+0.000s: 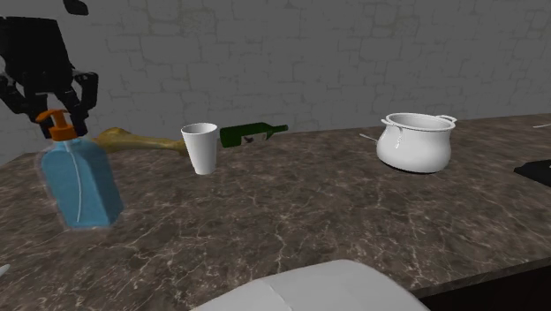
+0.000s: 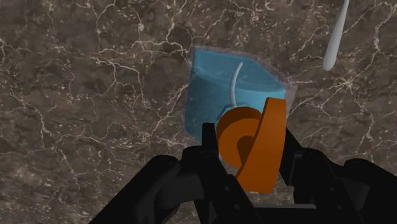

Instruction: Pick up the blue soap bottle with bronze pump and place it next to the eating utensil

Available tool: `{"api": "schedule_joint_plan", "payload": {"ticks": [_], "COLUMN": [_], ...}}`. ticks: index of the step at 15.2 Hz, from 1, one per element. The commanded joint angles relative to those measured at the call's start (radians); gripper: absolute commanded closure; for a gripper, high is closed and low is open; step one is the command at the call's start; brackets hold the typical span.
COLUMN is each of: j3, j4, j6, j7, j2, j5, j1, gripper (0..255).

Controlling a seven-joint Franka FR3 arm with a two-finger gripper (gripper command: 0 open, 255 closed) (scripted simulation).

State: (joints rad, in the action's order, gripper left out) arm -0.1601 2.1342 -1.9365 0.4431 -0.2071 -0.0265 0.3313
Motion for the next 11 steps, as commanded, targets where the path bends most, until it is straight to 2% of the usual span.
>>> {"api": "schedule_joint_plan", "payload": {"ticks": [1,11], "j3": [-0.033,-0.173], "j4": [-0.017,-0.203], "j6": [0.000,0.023], "j7": [0.055,0.310], "j2": [0.016,0.183], "j5": [-0.004,0.029], "j1": [0.022,0.121], "gripper": [255,255]}}
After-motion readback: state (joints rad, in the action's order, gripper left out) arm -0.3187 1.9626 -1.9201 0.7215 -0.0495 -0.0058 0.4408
